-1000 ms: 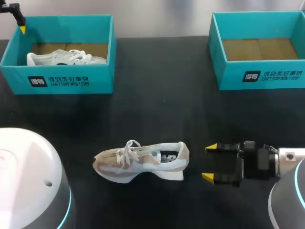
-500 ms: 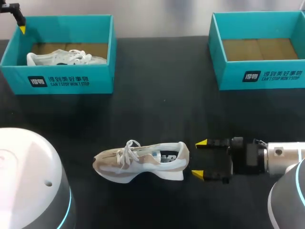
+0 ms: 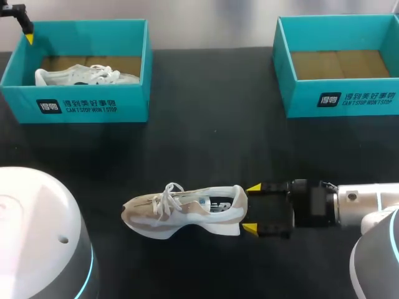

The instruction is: Take the shoe out of the shoebox, open the shoe tongue, remove and reinsert the insole, then place the shoe into the shoebox

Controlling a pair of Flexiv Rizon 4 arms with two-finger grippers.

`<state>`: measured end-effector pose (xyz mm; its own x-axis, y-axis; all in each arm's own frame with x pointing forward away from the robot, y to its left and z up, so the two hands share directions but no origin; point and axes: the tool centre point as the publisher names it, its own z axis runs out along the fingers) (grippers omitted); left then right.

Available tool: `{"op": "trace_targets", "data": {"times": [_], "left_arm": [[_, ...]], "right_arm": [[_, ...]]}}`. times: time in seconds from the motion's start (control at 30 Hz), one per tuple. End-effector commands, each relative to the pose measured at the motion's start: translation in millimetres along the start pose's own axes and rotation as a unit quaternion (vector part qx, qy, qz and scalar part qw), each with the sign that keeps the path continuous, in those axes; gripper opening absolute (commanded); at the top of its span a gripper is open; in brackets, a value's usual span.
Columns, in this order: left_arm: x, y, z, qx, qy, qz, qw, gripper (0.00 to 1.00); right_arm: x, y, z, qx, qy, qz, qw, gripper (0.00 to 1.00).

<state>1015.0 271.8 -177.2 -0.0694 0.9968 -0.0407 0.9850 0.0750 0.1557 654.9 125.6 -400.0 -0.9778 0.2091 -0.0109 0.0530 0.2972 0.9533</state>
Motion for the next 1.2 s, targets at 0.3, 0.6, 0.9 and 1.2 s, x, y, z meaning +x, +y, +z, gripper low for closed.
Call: {"op": "trace_targets", "data": {"times": [0.3,0.6,0.9,1.2], "left_arm": [[0.0,-1,-1,-0.001,0.001,0.000,1.000,1.00],[0.0,-1,-1,-0.001,0.001,0.000,1.000,1.00],[0.0,-1,-1,-0.001,0.001,0.000,1.000,1.00],[0.0,-1,-1,-0.001,0.001,0.000,1.000,1.00]], "right_arm": [[1.8,5.0,16,0.006,0.007,0.000,1.000,1.00],[3.9,6.6,26,0.007,0.015,-0.001,1.000,1.00],[5.4,8.0,34,0.006,0.020,-0.003,1.000,1.00],[8.1,8.9,43,0.007,0.028,-0.007,1.000,1.00]]}}
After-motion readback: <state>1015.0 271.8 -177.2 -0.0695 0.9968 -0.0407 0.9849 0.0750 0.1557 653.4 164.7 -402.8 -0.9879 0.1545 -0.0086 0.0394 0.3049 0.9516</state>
